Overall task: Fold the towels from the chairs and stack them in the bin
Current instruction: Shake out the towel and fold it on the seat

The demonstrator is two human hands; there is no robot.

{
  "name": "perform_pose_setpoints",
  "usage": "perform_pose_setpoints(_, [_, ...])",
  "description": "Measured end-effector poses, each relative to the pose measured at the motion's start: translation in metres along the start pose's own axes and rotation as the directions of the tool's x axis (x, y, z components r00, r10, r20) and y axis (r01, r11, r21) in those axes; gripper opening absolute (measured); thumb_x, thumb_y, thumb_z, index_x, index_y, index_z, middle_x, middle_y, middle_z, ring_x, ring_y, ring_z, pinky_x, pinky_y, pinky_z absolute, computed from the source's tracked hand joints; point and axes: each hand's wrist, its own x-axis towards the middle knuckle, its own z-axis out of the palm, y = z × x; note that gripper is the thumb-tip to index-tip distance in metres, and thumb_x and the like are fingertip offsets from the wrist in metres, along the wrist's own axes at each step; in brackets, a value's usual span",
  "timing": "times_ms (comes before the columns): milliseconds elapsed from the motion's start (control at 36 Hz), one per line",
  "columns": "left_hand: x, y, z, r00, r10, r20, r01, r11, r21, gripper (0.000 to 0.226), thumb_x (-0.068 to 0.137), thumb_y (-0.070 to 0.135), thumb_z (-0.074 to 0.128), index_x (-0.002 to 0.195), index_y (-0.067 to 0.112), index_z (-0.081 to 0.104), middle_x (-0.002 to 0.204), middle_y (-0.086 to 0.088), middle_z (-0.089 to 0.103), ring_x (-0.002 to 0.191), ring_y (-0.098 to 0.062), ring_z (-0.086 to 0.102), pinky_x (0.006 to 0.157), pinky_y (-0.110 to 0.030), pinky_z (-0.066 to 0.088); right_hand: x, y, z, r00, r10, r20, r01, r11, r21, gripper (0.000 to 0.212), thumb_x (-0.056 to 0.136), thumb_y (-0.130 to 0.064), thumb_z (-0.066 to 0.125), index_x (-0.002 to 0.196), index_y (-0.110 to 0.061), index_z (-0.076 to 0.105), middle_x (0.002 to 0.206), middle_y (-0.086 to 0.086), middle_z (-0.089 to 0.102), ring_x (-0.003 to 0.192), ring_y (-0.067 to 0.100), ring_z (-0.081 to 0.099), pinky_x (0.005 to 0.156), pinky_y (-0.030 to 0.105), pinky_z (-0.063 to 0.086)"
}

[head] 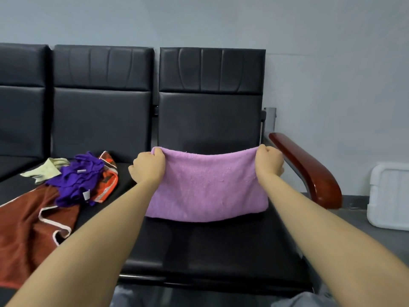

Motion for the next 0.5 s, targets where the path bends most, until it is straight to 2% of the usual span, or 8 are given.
perform_pose_setpoints(56, [0.005, -0.009, 0.008, 0.998, -0.05, 0.024, 0.049, 0.998, 0.034, 0.042, 0.091, 0.032, 0.032, 0.088, 0.004, 0.064, 0.095, -0.015, 0.063, 0.091, -0.034, 0.054, 0.094, -0.043, 0.043, -0.001, 0.007, 0.006, 0.998, 0.039, 0.043, -0.037, 0.999, -0.034, 0.035, 0.091, -0.023, 0.043, 0.057, -0.016, 0.048, 0.077, 0.003, 0.059, 0.084, 0.028, 0.055, 0.098, 0.044, 0.04])
perform_pose_setpoints(139, [0.014, -0.024, 0.021, 0.991, -0.114, 0.073, 0.108, 0.99, 0.086, 0.044, 0.09, 0.036, 0.036, 0.103, 0.004, 0.063, 0.109, -0.017, 0.062, 0.101, -0.038, 0.056, 0.089, -0.04, 0.045, 0.001, 0.015, 0.015, 0.989, 0.081, 0.122, -0.068, 0.992, -0.107, 0.028, 0.088, -0.023, 0.049, 0.061, -0.016, 0.052, 0.085, 0.005, 0.061, 0.09, 0.03, 0.055, 0.099, 0.044, 0.039])
perform_pose_setpoints(194, [0.019, -0.036, 0.031, 0.984, -0.123, 0.128, 0.107, 0.986, 0.126, 0.041, 0.09, 0.036, 0.04, 0.103, 0.003, 0.061, 0.108, -0.017, 0.062, 0.099, -0.037, 0.058, 0.087, -0.039, 0.047, 0.004, 0.024, 0.025, 0.981, 0.111, 0.162, -0.087, 0.985, -0.148, 0.023, 0.085, -0.021, 0.051, 0.063, -0.014, 0.055, 0.086, 0.006, 0.059, 0.09, 0.031, 0.054, 0.098, 0.041, 0.04])
perform_pose_setpoints(222, [0.021, -0.041, 0.035, 0.981, -0.117, 0.156, 0.096, 0.986, 0.137, 0.039, 0.09, 0.034, 0.042, 0.102, 0.003, 0.061, 0.107, -0.017, 0.063, 0.097, -0.036, 0.059, 0.085, -0.038, 0.048, 0.005, 0.029, 0.028, 0.976, 0.124, 0.177, -0.097, 0.983, -0.157, 0.02, 0.084, -0.019, 0.052, 0.066, -0.014, 0.058, 0.086, 0.006, 0.058, 0.088, 0.03, 0.053, 0.096, 0.038, 0.041])
perform_pose_setpoints(278, [0.027, -0.055, 0.048, 0.975, -0.117, 0.19, 0.086, 0.983, 0.161, 0.031, 0.091, 0.029, 0.045, 0.097, 0.003, 0.06, 0.101, -0.016, 0.063, 0.092, -0.035, 0.059, 0.077, -0.035, 0.046, 0.01, 0.044, 0.042, 0.969, 0.141, 0.204, -0.104, 0.977, -0.185, 0.021, 0.087, -0.017, 0.051, 0.067, -0.013, 0.058, 0.081, 0.006, 0.055, 0.081, 0.029, 0.051, 0.079, 0.032, 0.042])
perform_pose_setpoints(333, [0.029, -0.067, 0.057, 0.971, -0.121, 0.209, 0.083, 0.98, 0.179, 0.026, 0.094, 0.026, 0.044, 0.093, 0.004, 0.058, 0.097, -0.015, 0.061, 0.093, -0.035, 0.059, 0.073, -0.033, 0.042, 0.012, 0.057, 0.052, 0.965, 0.136, 0.226, -0.089, 0.975, -0.206, 0.028, 0.091, -0.014, 0.048, 0.063, -0.011, 0.051, 0.074, 0.006, 0.051, 0.074, 0.027, 0.048, 0.068, 0.028, 0.035])
perform_pose_setpoints(444, [0.035, -0.084, 0.073, 0.965, -0.15, 0.214, 0.101, 0.969, 0.225, 0.037, 0.099, 0.026, 0.037, 0.111, -0.003, 0.057, 0.114, -0.021, 0.06, 0.106, -0.038, 0.056, 0.082, -0.037, 0.042, 0.014, 0.081, 0.074, 0.959, 0.097, 0.267, -0.018, 0.959, -0.284, 0.034, 0.097, -0.012, 0.041, 0.062, -0.011, 0.042, 0.068, 0.004, 0.045, 0.073, 0.025, 0.046, 0.066, 0.028, 0.034])
perform_pose_setpoints(500, [0.038, -0.091, 0.078, 0.967, -0.155, 0.204, 0.095, 0.956, 0.277, 0.04, 0.1, 0.028, 0.034, 0.112, -0.003, 0.056, 0.116, -0.023, 0.059, 0.107, -0.04, 0.055, 0.085, -0.039, 0.042, 0.013, 0.089, 0.081, 0.949, 0.087, 0.302, 0.025, 0.938, -0.346, 0.024, 0.1, -0.016, 0.038, 0.079, -0.008, 0.049, 0.083, 0.008, 0.053, 0.077, 0.024, 0.048, 0.067, 0.03, 0.036])
